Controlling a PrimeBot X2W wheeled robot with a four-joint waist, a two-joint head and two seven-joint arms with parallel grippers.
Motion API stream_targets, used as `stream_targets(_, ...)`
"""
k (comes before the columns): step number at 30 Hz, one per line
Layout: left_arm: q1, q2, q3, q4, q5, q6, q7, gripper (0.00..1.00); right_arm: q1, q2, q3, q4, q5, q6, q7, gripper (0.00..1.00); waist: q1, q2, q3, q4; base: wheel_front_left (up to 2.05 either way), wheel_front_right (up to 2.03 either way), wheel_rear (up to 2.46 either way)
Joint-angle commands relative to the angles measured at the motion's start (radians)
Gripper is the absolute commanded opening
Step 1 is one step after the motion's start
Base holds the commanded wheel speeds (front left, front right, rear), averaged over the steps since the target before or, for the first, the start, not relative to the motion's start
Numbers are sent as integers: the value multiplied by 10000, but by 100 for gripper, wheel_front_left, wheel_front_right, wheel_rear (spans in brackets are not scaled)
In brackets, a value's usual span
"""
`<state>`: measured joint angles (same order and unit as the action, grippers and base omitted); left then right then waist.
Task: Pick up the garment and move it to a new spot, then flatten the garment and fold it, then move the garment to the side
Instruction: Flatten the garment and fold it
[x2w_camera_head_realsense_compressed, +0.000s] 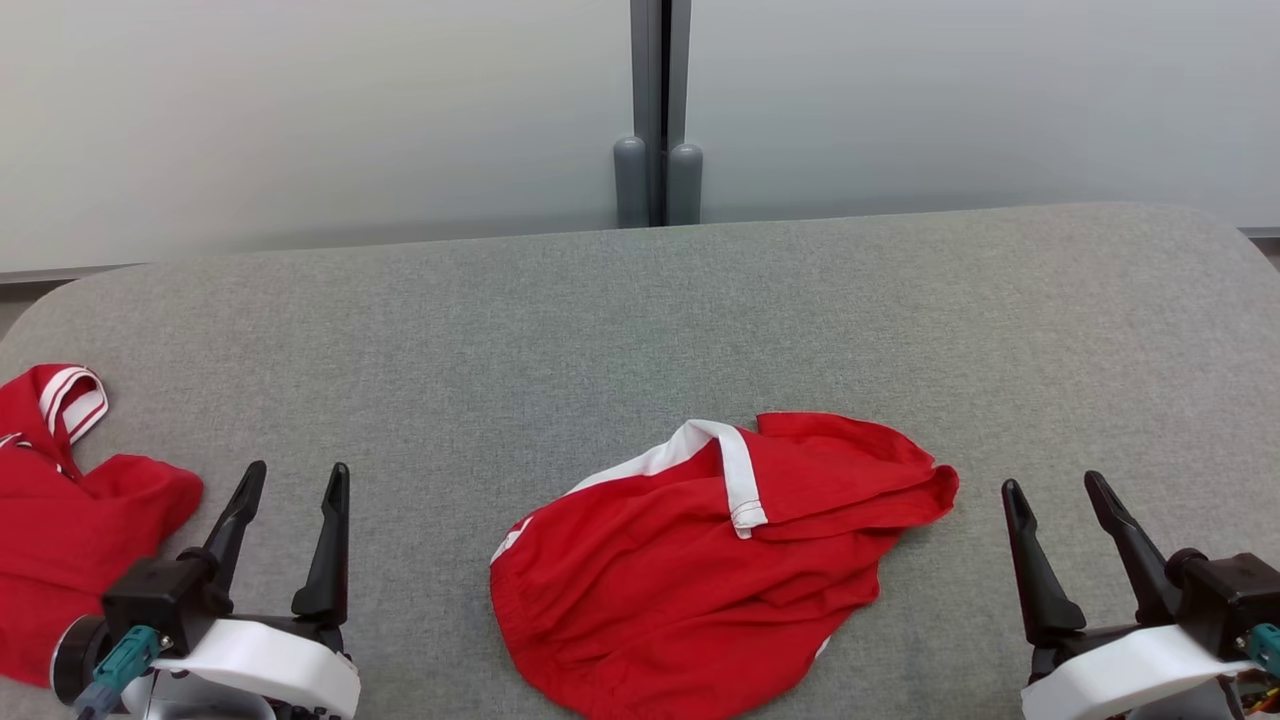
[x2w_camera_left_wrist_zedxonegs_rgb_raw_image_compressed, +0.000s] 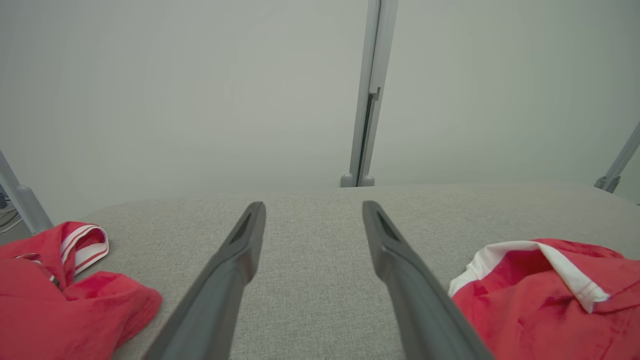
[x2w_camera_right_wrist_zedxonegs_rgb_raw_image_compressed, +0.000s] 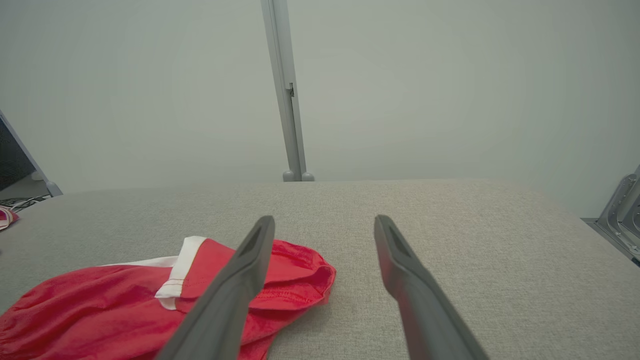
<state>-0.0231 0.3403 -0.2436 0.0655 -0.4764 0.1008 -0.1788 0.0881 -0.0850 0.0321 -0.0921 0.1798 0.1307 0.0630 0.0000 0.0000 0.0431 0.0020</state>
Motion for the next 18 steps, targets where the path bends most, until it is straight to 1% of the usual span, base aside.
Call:
stream_targets(1, 51, 71, -6, -45, 41, 48, 2, 100, 53, -15, -45, -29, 18, 0, 34, 100, 0, 0, 15, -3, 0, 0, 0)
stream_targets(4, -115, 38, -150, -43, 56, -2, 164, 100, 7, -8, -45, -46, 3, 0, 51, 100, 0, 0, 67, -22, 0, 0, 0)
stream_targets(7, -543, -49, -491, 46, 20, -270, 516, 100, -74, 1, -42, -72, -5, 0, 58, 100, 0, 0, 181, -38, 0, 0, 0)
stream_targets(10, -1096, -200, -1098, 390, 17, -702, 1202, 100, -202, 4, 43, -43, -22, 0, 69, 100, 0, 0, 310, -115, 0, 0, 0)
stream_targets(14, -1767, -429, -2146, 975, 125, -1445, 2241, 100, -316, -5, 227, 16, -14, 0, 40, 100, 0, 0, 462, -318, 0, 0, 0)
stream_targets(16, -1895, -537, -2636, 1245, 155, -1696, 2713, 100, -372, -6, 262, 49, 19, 0, 7, 100, 0, 0, 530, -429, 0, 0, 0)
stream_targets(18, -1952, -565, -2988, 1524, 155, -1822, 3106, 100, -414, 13, 266, 99, 38, 0, -35, 100, 0, 0, 593, -535, 0, 0, 0)
